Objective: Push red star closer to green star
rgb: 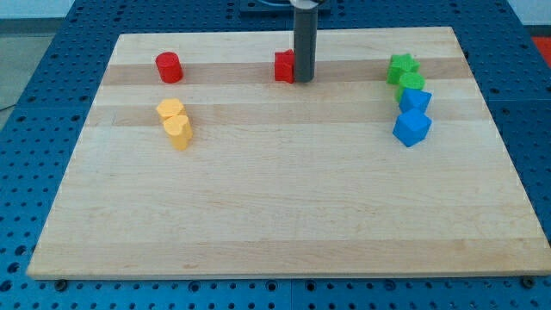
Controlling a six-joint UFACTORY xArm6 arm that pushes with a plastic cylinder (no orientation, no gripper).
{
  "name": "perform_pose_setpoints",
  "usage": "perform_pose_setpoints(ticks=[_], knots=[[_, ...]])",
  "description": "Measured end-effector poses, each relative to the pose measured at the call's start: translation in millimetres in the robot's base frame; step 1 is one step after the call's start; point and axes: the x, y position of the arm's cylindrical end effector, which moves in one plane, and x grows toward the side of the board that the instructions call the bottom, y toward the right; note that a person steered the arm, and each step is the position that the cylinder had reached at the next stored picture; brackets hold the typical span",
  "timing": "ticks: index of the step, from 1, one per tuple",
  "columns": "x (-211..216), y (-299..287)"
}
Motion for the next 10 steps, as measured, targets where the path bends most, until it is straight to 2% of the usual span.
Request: perform_pose_setpoints(ticks=[1, 2, 3, 4, 5, 6, 7, 8, 9, 10], knots=[[32, -15], [46, -66], [25, -96], [-22, -53], [-58, 35], [-63, 28], [-41, -33], [4, -50], [6, 1], [-26, 49]])
